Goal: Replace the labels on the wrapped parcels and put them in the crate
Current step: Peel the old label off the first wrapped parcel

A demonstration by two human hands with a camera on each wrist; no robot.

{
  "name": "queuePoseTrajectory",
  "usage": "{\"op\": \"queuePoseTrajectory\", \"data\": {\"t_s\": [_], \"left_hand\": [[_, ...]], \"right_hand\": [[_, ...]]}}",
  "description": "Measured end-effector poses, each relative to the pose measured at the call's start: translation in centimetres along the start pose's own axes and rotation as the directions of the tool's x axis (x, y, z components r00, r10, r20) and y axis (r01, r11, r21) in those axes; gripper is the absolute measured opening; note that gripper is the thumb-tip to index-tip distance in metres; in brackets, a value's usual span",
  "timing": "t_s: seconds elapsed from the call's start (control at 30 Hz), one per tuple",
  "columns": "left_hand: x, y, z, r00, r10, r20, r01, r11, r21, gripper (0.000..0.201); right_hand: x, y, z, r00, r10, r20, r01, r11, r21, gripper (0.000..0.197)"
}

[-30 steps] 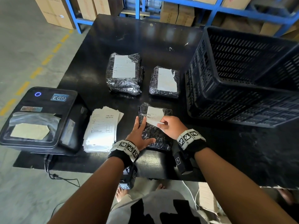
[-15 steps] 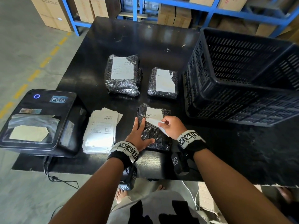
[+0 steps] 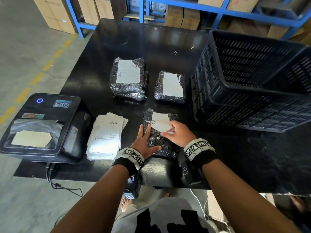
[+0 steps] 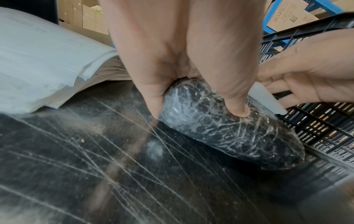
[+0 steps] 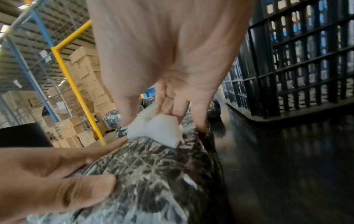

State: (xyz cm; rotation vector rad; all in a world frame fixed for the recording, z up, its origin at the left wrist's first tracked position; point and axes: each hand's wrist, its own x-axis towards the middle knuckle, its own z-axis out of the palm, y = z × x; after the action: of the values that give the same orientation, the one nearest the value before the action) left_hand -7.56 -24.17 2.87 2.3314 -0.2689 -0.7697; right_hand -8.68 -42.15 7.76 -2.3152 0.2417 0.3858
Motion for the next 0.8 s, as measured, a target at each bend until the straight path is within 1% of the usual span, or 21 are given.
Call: {"op": "queuePoseTrajectory", "data": {"t_s": [0.07, 0.1, 0.13, 0.2, 0.27, 0.33, 0.47, 0.57, 0.63, 0.73, 0.8], "left_hand": [[0.0, -0.1, 0.0, 1.000, -0.001, 0.000, 0.001, 1.000, -0.001, 0.104], [0.1, -0.1, 0.0, 1.000, 0.000, -0.001, 0.000, 1.000, -0.003, 0.104], [0.1, -0.1, 0.0, 1.000, 0.004, -0.003, -0.004, 1.000, -0.004, 0.104], [0.2, -0.2, 0.0, 1.000, 0.013, -0.008, -0.013, 1.000, 0.001, 0.104], [0.2, -0.3, 0.0, 1.000, 0.023, -0.016, -0.023, 1.000, 0.000, 0.105], [0.2, -0.4, -0.1, 0.999, 0.033, -0.027, -0.033, 0.999, 0.000, 0.106], [0.3, -0.4, -0.6, 0.999, 0.052, -0.017, -0.052, 0.999, -0.002, 0.109], [0.3, -0.5, -1.2, 0.998, 0.059, 0.010, -0.058, 0.996, -0.064, 0.109], [0.4, -0.8, -1.7, 0.998, 0.059, 0.010, -0.057, 0.991, -0.117, 0.104], [0.7, -1.0, -2.5, 0.998, 0.062, -0.022, -0.065, 0.988, -0.143, 0.088], [1.0, -0.7, -2.9, 0.997, 0.068, -0.042, -0.073, 0.988, -0.137, 0.081]], "right_hand": [[-0.2, -0.7, -0.2, 0.998, 0.042, 0.038, -0.044, 0.999, 0.031, 0.082], [-0.2, -1.0, -0.2, 0.997, 0.059, 0.040, -0.059, 0.998, 0.005, 0.083], [-0.2, -1.3, -0.1, 0.997, 0.069, 0.024, -0.067, 0.996, -0.050, 0.081], [-0.1, -1.8, 0.2, 0.995, 0.083, -0.047, -0.090, 0.981, -0.171, 0.075], [-0.1, -2.2, 0.9, 0.986, 0.111, -0.121, -0.137, 0.962, -0.236, 0.070], [-0.1, -2.5, 1.6, 0.976, 0.136, -0.169, -0.176, 0.953, -0.246, 0.067], [0.1, -3.4, 2.5, 0.962, 0.143, -0.233, -0.196, 0.955, -0.221, 0.062], [0.6, -3.9, 2.7, 0.954, 0.159, -0.254, -0.213, 0.956, -0.203, 0.066], [0.9, -4.0, 2.6, 0.952, 0.163, -0.259, -0.213, 0.961, -0.177, 0.071], [1.4, -4.4, 0.9, 0.956, 0.154, -0.251, -0.191, 0.973, -0.132, 0.082], [1.6, -4.8, -1.0, 0.968, 0.140, -0.207, -0.176, 0.971, -0.165, 0.073]]}}
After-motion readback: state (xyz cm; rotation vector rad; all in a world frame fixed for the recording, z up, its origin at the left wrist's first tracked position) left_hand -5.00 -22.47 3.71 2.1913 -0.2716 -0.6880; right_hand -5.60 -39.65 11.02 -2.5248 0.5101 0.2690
